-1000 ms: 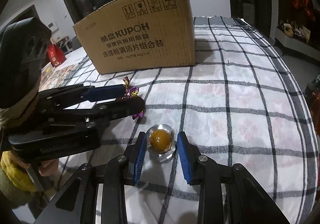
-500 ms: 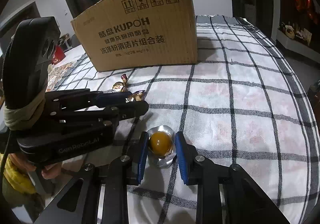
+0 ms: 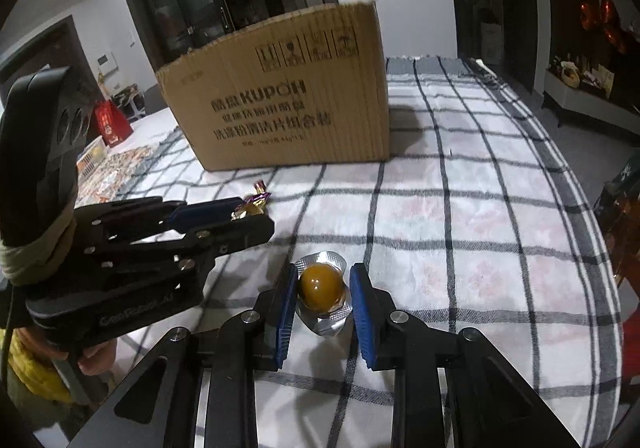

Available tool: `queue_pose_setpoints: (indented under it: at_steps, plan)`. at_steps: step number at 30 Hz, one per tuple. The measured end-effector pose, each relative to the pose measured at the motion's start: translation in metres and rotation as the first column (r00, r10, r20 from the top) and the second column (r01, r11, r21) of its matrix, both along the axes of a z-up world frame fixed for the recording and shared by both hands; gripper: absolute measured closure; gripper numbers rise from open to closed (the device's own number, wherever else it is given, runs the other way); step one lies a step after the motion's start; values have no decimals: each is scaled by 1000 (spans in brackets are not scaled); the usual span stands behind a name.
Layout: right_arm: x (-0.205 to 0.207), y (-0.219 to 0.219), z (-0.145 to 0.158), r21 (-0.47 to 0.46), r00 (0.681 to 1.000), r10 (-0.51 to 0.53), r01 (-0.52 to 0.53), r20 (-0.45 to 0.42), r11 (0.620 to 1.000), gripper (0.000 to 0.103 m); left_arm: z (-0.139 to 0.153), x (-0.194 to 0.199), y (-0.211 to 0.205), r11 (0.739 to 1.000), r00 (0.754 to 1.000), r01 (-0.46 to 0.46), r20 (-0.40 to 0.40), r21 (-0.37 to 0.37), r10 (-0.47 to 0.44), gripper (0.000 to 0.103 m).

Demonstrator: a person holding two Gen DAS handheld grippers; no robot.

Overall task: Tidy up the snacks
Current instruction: 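Grasp the orange blister candy with right tool while left tool grasps a purple foil chocolate, then carry both candies over the box and open both tools to drop them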

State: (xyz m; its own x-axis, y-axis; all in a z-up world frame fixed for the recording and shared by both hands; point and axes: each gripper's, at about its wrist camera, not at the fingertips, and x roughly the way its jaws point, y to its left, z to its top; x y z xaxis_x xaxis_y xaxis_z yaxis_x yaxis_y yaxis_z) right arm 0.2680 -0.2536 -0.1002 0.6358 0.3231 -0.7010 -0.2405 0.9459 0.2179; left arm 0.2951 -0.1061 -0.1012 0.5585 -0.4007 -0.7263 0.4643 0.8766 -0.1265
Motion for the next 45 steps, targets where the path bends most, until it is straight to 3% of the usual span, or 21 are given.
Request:
queue_pose_setpoints:
  at_steps: [22, 35, 45]
  plan:
    - [5, 26, 92, 47, 979, -16, 6, 202, 999, 75, 88, -10, 44, 992, 980, -109, 159, -57, 117, 75]
    - [42, 35, 136, 62, 954, -27, 9, 299, 998, 75, 140, 20, 63, 987, 950, -148, 270, -63, 160, 75]
    - [83, 45, 154, 22, 947, -9, 2, 321, 1000, 75, 154, 62, 64, 987, 946, -156, 283, -36, 160, 75]
